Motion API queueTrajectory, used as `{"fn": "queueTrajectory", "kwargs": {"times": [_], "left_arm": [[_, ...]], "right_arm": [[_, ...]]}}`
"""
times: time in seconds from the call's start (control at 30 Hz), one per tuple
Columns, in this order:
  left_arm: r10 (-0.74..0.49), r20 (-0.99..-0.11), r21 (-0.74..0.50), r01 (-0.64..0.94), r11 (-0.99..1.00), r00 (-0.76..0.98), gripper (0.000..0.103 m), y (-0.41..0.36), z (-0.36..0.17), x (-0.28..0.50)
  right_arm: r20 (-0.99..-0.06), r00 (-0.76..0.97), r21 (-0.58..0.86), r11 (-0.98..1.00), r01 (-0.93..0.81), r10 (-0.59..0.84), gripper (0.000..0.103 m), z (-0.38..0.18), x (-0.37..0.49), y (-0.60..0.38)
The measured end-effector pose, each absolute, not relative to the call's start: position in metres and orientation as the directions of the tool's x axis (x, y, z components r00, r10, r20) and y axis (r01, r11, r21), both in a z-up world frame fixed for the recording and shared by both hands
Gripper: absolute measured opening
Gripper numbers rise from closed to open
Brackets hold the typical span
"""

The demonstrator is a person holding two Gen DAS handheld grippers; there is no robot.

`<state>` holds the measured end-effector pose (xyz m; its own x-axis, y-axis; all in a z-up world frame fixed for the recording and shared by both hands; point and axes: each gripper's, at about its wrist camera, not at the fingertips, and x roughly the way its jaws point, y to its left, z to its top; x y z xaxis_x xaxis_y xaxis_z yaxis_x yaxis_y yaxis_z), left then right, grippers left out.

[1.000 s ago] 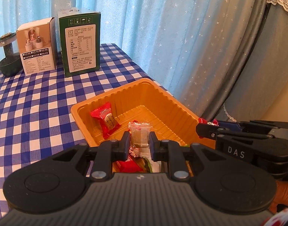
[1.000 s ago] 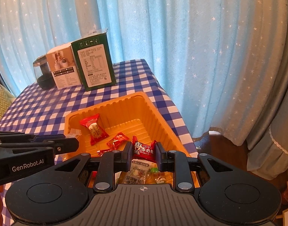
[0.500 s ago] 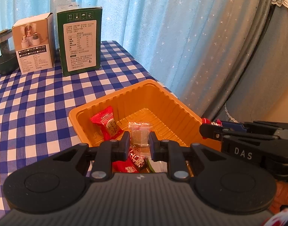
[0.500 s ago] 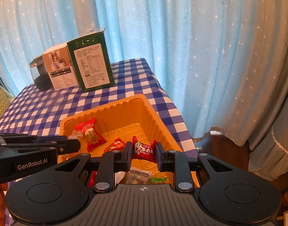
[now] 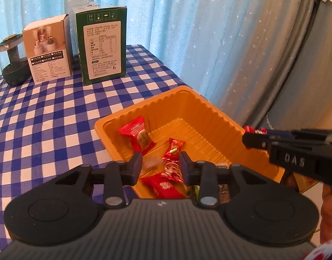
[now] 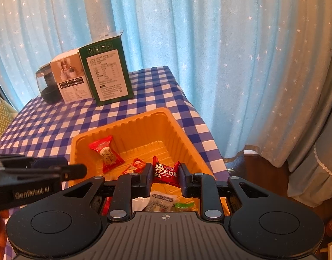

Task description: Organize snacks

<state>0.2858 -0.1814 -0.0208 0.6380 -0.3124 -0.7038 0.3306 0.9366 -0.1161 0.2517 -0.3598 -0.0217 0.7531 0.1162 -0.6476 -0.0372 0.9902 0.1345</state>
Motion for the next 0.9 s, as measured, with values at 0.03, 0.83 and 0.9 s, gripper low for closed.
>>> {"fn": "queueTrajectory", "kwargs": {"times": [0.03,0.83,0.9], "left_arm": [[-0.311,-0.704,-0.114,0.331,0.937,0.638,0.033,-0.181,-0.021,0.284],[-0.282,-0.713,-0.107,0.298,0.949,0.642,0.053,-0.162,-0.021,0.261],[-0.281,-0.713,-0.106,0.298,0.949,0.643,0.058,-0.16,-0.02,0.254]], "right_arm": [[-0.647,0.753,0.136,0.99,-0.041,0.12,0.026,-0.021,0.252,-0.359],[-0.612,0.771,0.264,0.964,-0.014,0.179,0.07,-0.016,0.25,-0.374],[-0.617,0.769,0.267,0.964,0.002,0.169,0.07,-0.014,0.242,-0.378]]}}
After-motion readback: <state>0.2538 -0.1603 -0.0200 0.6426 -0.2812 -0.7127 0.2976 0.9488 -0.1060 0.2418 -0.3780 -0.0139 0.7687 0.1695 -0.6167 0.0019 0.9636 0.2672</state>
